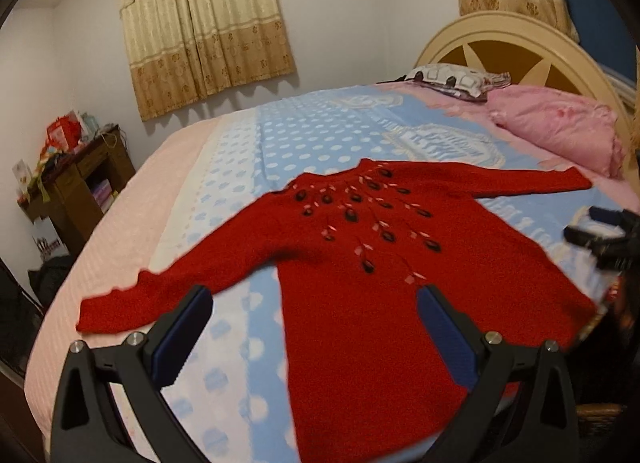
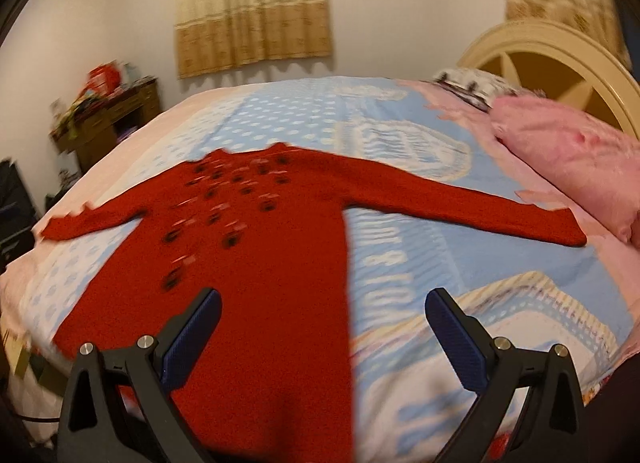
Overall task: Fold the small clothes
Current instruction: 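Grasp the cuff of the sweater sleeve nearest the right gripper, then fold the held sleeve across the sweater body with the right gripper, release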
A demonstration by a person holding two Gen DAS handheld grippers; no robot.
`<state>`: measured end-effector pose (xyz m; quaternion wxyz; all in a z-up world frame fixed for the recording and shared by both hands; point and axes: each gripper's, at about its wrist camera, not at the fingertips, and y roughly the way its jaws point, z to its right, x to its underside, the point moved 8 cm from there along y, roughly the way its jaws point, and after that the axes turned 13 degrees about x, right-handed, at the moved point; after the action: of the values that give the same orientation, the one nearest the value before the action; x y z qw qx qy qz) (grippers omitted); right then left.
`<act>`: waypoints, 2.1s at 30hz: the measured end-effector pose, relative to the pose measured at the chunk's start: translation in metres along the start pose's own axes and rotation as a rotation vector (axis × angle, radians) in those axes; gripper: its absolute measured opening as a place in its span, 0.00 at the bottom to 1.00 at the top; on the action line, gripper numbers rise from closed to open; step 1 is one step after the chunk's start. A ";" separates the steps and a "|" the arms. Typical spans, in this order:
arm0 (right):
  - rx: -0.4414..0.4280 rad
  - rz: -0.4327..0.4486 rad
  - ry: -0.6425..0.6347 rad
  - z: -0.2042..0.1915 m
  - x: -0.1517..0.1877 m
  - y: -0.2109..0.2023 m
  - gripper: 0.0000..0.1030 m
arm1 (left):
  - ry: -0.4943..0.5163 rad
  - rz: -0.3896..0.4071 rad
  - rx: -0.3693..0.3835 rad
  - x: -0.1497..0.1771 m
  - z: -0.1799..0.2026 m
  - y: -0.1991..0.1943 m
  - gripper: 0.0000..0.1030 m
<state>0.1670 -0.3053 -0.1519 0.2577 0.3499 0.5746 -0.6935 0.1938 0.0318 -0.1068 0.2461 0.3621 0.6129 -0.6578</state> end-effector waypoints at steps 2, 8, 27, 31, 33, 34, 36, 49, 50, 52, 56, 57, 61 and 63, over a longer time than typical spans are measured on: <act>0.028 -0.033 0.048 0.027 -0.008 0.024 0.83 | 0.001 0.003 -0.006 -0.008 -0.010 0.015 1.00; 0.140 -0.089 0.187 0.112 -0.025 0.073 0.68 | -0.094 -0.024 0.024 -0.021 -0.039 0.063 1.00; 0.310 -0.253 0.625 0.291 -0.021 0.144 0.49 | -0.157 -0.117 0.056 -0.005 -0.052 0.154 1.00; 0.356 -0.253 0.629 0.303 -0.031 0.161 0.44 | -0.174 -0.123 0.071 -0.001 -0.055 0.156 1.00; 0.365 -0.258 0.631 0.306 -0.033 0.169 0.32 | -0.186 -0.119 0.074 0.000 -0.058 0.156 1.00; 0.369 -0.260 0.630 0.308 -0.034 0.173 0.24 | -0.191 -0.118 0.076 0.000 -0.059 0.156 1.00; 0.374 -0.256 0.633 0.310 -0.036 0.175 0.16 | -0.204 -0.117 0.082 0.001 -0.062 0.156 1.00; 0.221 -0.093 0.532 0.238 -0.116 0.139 0.07 | -0.235 -0.104 0.097 0.007 -0.068 0.150 1.00; 0.209 -0.084 0.516 0.229 -0.124 0.137 0.06 | -0.238 -0.102 0.098 0.008 -0.069 0.149 1.00; 0.183 -0.069 0.483 0.207 -0.139 0.134 0.06 | -0.245 -0.096 0.101 0.008 -0.070 0.147 1.00; 0.137 -0.055 0.431 0.166 -0.161 0.133 0.06 | -0.253 -0.088 0.100 0.008 -0.075 0.143 1.00; 0.120 -0.054 0.417 0.153 -0.167 0.134 0.06 | -0.257 -0.088 0.100 0.009 -0.077 0.143 1.00; 0.070 -0.046 0.362 0.106 -0.185 0.135 0.06 | -0.272 -0.084 0.099 0.012 -0.084 0.139 1.00; 0.036 -0.041 0.326 0.077 -0.195 0.133 0.06 | -0.279 -0.083 0.096 0.014 -0.087 0.137 1.00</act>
<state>0.3745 -0.4169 -0.0746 0.1407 0.4506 0.6034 -0.6427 0.3057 0.1021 -0.2026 0.2836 0.2530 0.5550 -0.7400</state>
